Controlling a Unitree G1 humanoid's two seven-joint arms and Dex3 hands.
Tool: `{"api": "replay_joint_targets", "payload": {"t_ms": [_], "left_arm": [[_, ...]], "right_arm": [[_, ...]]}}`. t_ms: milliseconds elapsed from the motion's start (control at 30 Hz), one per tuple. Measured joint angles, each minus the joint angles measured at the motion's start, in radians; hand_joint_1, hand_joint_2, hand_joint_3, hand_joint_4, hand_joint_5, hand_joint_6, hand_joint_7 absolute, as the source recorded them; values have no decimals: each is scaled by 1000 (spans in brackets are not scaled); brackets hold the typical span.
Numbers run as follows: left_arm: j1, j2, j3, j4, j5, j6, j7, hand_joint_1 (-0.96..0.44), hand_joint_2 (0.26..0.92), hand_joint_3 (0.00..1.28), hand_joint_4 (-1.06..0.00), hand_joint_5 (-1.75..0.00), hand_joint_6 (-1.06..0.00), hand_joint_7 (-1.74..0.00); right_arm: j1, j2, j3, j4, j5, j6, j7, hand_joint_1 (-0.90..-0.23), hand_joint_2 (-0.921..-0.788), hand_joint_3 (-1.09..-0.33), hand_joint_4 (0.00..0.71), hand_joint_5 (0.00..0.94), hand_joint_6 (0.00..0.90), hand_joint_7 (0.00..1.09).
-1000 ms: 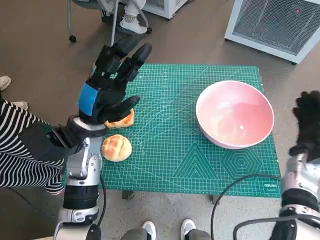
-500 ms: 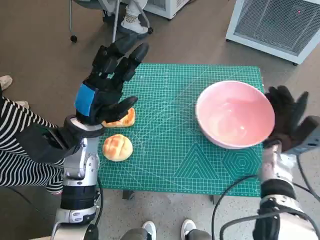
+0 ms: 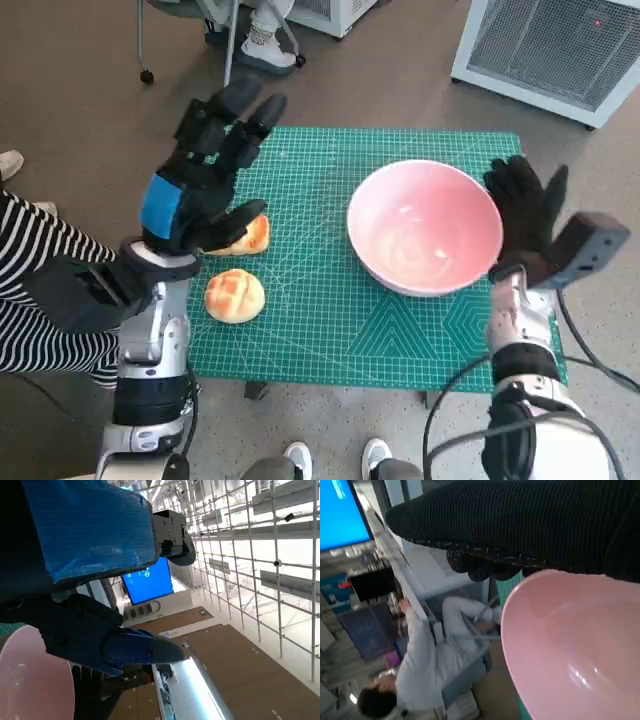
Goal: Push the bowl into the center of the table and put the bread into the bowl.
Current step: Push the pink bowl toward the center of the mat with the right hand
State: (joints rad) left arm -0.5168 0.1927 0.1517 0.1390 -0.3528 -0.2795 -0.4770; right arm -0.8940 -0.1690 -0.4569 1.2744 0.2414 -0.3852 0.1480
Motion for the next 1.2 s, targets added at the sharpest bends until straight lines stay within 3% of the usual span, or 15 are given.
{"api": "replay_joint_targets", "payload": {"t_ms": [400, 800, 1200], "left_arm": [[35, 3, 9, -10, 0, -1, 5, -636, 921, 238, -261, -38, -84, -461], [43, 3, 10, -29, 6, -4, 26, -635, 921, 237, -265, -30, -96, -437], [56, 0, 7, -31, 22, -16, 35, -628, 921, 238, -266, -23, -100, -415]], "right_arm": [[-37, 49, -3, 2, 3, 16, 11, -698, -921, -878, 147, 7, 80, 362], [-66, 89, -27, 12, 50, 52, 14, -695, -921, -872, 149, 5, 98, 364], [-74, 69, -22, -4, 49, 28, 23, -689, -921, -868, 162, 9, 101, 362]]}}
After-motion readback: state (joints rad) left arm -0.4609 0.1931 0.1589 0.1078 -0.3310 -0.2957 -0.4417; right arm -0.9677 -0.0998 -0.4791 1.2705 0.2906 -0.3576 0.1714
